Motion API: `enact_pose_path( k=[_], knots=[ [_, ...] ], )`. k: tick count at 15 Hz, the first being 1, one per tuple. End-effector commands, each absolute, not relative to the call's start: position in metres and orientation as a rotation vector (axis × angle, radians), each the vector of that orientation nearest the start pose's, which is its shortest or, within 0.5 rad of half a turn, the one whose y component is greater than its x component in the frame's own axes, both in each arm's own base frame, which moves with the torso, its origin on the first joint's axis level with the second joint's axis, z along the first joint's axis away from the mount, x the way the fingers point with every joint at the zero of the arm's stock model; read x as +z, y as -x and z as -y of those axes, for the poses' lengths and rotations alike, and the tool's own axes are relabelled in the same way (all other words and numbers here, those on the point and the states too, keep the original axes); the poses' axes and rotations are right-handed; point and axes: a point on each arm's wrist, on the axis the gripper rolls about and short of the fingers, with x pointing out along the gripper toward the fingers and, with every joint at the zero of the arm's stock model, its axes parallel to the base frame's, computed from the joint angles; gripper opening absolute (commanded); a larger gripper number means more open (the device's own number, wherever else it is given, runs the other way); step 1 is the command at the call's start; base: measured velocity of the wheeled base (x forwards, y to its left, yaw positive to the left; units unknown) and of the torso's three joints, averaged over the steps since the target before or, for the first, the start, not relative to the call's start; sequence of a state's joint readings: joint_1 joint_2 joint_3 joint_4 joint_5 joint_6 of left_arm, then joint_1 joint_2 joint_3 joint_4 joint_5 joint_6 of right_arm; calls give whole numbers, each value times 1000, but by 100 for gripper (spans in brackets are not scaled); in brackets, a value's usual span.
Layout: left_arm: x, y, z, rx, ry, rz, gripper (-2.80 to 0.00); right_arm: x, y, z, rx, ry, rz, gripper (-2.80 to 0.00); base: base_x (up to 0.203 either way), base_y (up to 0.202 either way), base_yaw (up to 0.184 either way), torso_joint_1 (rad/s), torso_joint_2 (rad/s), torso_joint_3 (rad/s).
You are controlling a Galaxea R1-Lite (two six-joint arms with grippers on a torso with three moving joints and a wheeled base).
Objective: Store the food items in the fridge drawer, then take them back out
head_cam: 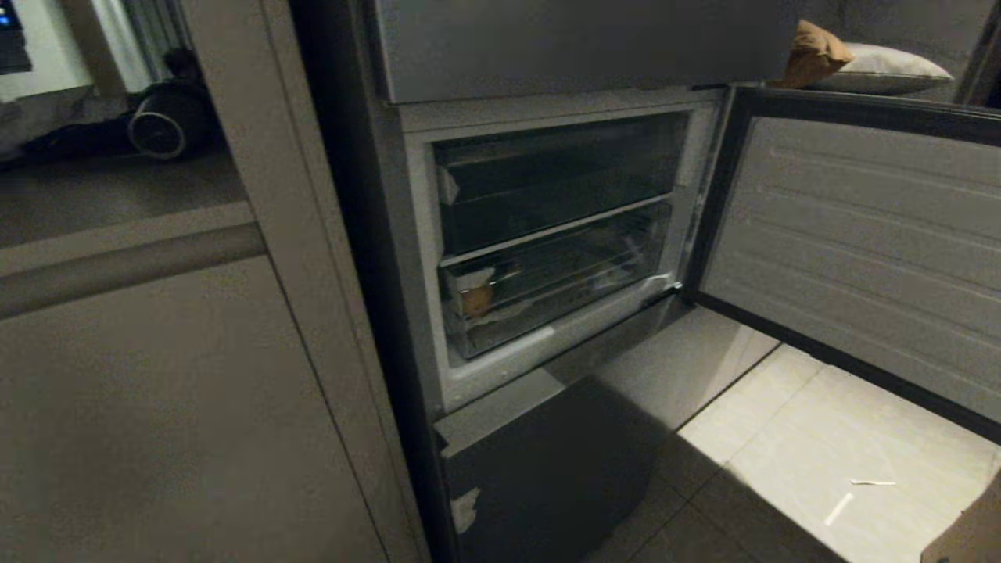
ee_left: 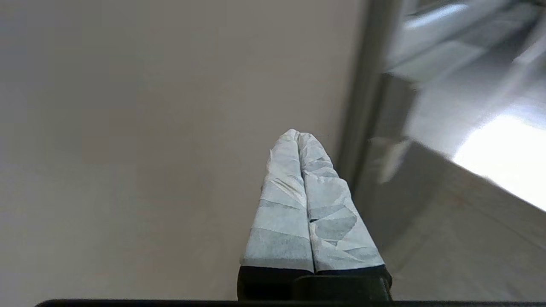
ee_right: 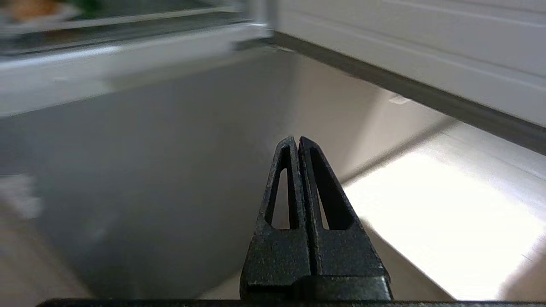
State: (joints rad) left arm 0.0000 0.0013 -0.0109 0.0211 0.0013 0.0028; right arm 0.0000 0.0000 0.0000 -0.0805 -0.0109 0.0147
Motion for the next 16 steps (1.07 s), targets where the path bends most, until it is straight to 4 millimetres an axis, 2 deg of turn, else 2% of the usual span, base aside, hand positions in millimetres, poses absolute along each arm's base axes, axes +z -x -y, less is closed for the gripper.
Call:
enact_pose_path(
  k=[1, 6, 9, 11, 14, 16],
  knots=[
    [76, 24, 0, 2, -2, -12, -280, 75, 21, 0, -10, -16, 52, -280, -4, -8, 178, 2, 2, 3],
    [76, 24, 0, 2, -2, -12, -280, 75, 21, 0, -10, -16, 52, -280, -1, -13, 162, 3, 2, 2],
    [76, 23, 0, 2, -2, -12, -280, 75, 21, 0, -7, 0, 50, -280, 0, -4, 28, 1, 1, 1],
    [76, 24, 0, 2, -2, -12, -280, 76, 21, 0, 0, 112, 54, -280, 0, 0, 0, 0, 0, 0],
    [76, 24, 0, 2, -2, -12, -280, 111, 21, -2, 86, 88, 60, -280, 0, 0, 0, 0, 0, 0],
    [76, 23, 0, 2, -2, -13, -280, 141, 1, -4, 172, 30, -53, -280, 0, 0, 0, 0, 0, 0]
  ],
)
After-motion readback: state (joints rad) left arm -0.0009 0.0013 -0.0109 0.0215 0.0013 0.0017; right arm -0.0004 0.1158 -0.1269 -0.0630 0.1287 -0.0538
